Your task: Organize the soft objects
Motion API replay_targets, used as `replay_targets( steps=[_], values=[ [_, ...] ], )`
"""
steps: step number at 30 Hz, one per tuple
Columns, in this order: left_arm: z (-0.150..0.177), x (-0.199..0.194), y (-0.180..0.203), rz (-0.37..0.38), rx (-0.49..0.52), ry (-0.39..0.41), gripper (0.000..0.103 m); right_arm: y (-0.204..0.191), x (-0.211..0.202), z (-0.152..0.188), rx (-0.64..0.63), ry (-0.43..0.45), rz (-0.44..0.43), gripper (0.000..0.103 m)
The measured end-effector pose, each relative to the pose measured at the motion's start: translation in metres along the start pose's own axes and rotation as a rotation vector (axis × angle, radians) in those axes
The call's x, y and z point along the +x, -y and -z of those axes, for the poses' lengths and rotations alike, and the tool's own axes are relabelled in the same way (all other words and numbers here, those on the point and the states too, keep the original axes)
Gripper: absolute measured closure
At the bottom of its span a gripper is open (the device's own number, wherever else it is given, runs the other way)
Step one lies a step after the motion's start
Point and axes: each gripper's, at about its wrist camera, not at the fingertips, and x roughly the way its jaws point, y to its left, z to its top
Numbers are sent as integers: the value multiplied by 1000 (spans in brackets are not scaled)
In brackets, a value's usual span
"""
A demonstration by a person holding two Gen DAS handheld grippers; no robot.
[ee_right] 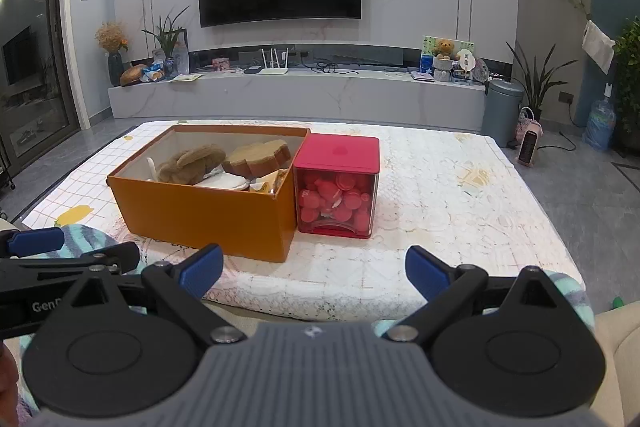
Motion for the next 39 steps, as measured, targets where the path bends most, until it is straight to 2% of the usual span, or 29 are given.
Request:
replay_targets(
  steps=[39],
  values=[
    [-2,-3,0,15,16,11,4,-3,1,4,0,-8,-6,7]
  ],
)
